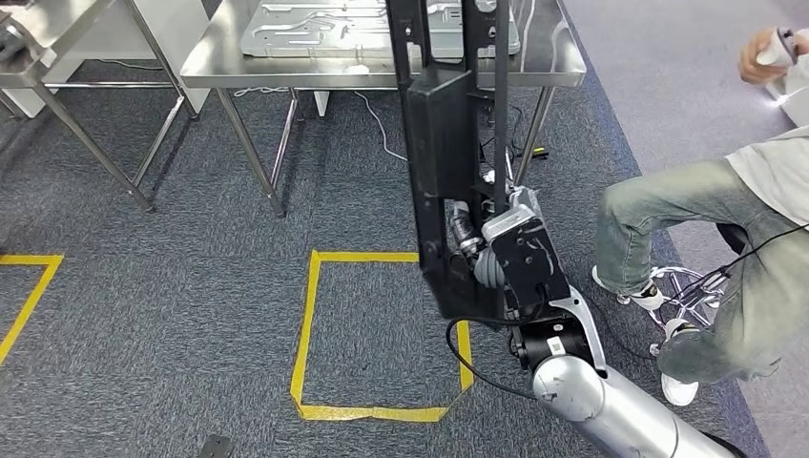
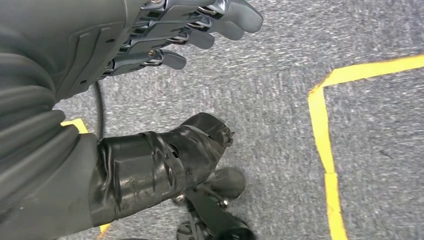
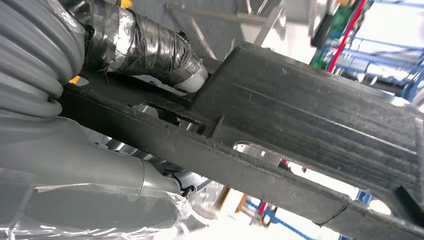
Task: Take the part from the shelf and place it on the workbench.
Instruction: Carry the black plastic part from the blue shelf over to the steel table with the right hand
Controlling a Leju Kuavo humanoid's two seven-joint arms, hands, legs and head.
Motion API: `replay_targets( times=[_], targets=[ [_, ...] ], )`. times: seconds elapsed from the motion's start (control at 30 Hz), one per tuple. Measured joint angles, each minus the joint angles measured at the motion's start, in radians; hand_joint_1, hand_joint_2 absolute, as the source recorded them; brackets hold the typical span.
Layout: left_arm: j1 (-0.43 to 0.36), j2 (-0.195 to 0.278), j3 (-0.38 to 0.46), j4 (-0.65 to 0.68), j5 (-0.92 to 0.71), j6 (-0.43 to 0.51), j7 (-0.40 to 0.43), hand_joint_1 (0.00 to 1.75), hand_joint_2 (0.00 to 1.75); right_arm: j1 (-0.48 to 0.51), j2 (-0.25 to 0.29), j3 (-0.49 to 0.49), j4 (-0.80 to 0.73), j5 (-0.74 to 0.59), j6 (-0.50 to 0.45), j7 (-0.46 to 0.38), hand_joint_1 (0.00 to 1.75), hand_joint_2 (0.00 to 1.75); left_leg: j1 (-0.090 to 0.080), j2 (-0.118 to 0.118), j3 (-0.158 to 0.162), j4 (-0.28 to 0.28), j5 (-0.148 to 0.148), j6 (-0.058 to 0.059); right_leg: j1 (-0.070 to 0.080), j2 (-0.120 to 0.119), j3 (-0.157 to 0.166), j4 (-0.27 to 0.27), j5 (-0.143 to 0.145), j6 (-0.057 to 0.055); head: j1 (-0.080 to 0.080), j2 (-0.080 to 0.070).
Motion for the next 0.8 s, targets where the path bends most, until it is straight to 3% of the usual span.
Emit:
replay_targets(
  times=[0.07, 0.2, 0.27, 0.33, 0.37, 0.4, 0.43, 0.5, 0.57, 0.7, 0.73, 0.8],
  targets=[
    [-0.002, 0.001, 0.000, 0.000, -0.002, 0.001, 0.000, 0.00, 1.75, -0.001, -0.013, -0.012, 0.002, -0.005, -0.003, 0.014, 1.73, 1.75, -0.007, 0.002, 0.038, -0.080, 0.018, 0.010, 0.002, -0.001, 0.003, -0.001, -0.006, 0.009, 0.000, 0.000],
    [-0.001, 0.003, 0.000, 0.000, -0.010, 0.001, -0.002, 0.00, 1.75, -0.004, -0.038, -0.034, 0.016, -0.056, 0.002, 0.016, 1.73, 1.75, -0.006, 0.000, 0.062, -0.112, 0.010, 0.024, 0.000, -0.003, 0.005, 0.006, -0.021, 0.029, 0.002, 0.000],
    [-0.001, 0.003, 0.000, 0.000, -0.013, 0.000, -0.003, 0.00, 1.75, -0.011, -0.050, -0.047, 0.026, -0.063, 0.003, 0.015, 1.73, 1.75, -0.003, 0.000, 0.079, -0.126, 0.009, 0.032, -0.001, -0.003, -0.036, 0.088, -0.056, 0.037, 0.004, 0.000],
    [-0.004, 0.003, 0.000, 0.000, -0.018, -0.003, -0.007, 0.00, 1.75, -0.021, -0.057, -0.057, 0.043, -0.054, -0.001, 0.022, 1.73, 1.75, -0.003, -0.001, 0.088, -0.127, 0.001, 0.038, -0.003, -0.003, -0.113, 0.214, -0.093, 0.044, 0.005, 0.000],
    [-0.004, 0.003, 0.000, 0.000, -0.021, -0.005, -0.009, 0.00, 1.75, -0.026, -0.062, -0.060, 0.057, -0.043, -0.003, 0.031, 1.73, 1.75, -0.003, -0.001, 0.093, -0.127, -0.004, 0.039, -0.006, -0.003, -0.142, 0.251, -0.092, 0.047, 0.005, 0.000],
    [-0.004, 0.003, 0.000, 0.000, -0.024, -0.007, -0.011, 0.00, 1.75, -0.033, -0.069, -0.063, 0.075, -0.028, -0.004, 0.043, 1.73, 1.75, -0.002, -0.003, 0.100, -0.126, -0.010, 0.038, -0.010, -0.003, -0.154, 0.254, -0.072, 0.050, 0.005, 0.000],
    [-0.003, 0.002, 0.000, 0.000, -0.027, -0.009, -0.013, 0.00, 1.75, -0.043, -0.077, -0.067, 0.093, -0.014, -0.003, 0.056, 1.73, 1.75, -0.002, -0.005, 0.108, -0.124, -0.018, 0.037, -0.015, -0.003, -0.146, 0.215, -0.033, 0.053, 0.005, 0.000],
    [-0.003, 0.002, 0.000, 0.000, -0.034, -0.013, -0.014, 0.00, 1.75, -0.067, -0.091, -0.077, 0.129, -0.031, 0.008, 0.067, 1.73, 1.75, -0.002, -0.010, 0.119, -0.114, -0.036, 0.028, -0.021, -0.003, -0.102, 0.093, 0.041, 0.057, 0.006, 0.000],
    [-0.005, 0.001, -0.001, 0.000, -0.041, -0.017, -0.014, 0.00, 1.75, -0.090, -0.096, -0.095, 0.170, -0.122, 0.022, 0.047, 1.73, 1.75, -0.003, -0.013, 0.119, -0.104, -0.049, 0.017, -0.019, -0.001, -0.070, 0.020, 0.057, 0.048, 0.004, 0.000],
    [-0.006, -0.001, -0.006, 0.000, -0.051, -0.023, -0.011, 0.00, 1.75, -0.122, -0.102, -0.130, 0.243, -0.231, 0.022, 0.007, 1.73, 1.75, 0.002, -0.011, 0.113, -0.087, -0.066, -0.001, -0.015, 0.000, -0.054, 0.002, 0.039, 0.021, 0.002, 0.000],
    [-0.007, -0.001, -0.007, 0.000, -0.052, -0.024, -0.011, 0.00, 1.75, -0.133, -0.103, -0.135, 0.257, -0.235, 0.021, 0.005, 1.73, 1.75, 0.003, -0.009, 0.095, -0.052, -0.080, -0.005, -0.016, -0.001, -0.048, -0.001, 0.036, 0.014, 0.001, 0.000],
    [-0.007, -0.002, -0.010, 0.000, -0.052, -0.024, -0.011, 0.00, 1.75, -0.151, -0.104, -0.141, 0.282, -0.241, 0.019, 0.004, 1.73, 1.75, 0.005, -0.004, 0.024, 0.072, -0.114, -0.011, -0.015, -0.001, -0.036, -0.003, 0.029, 0.006, -0.002, 0.000]
  ],
)
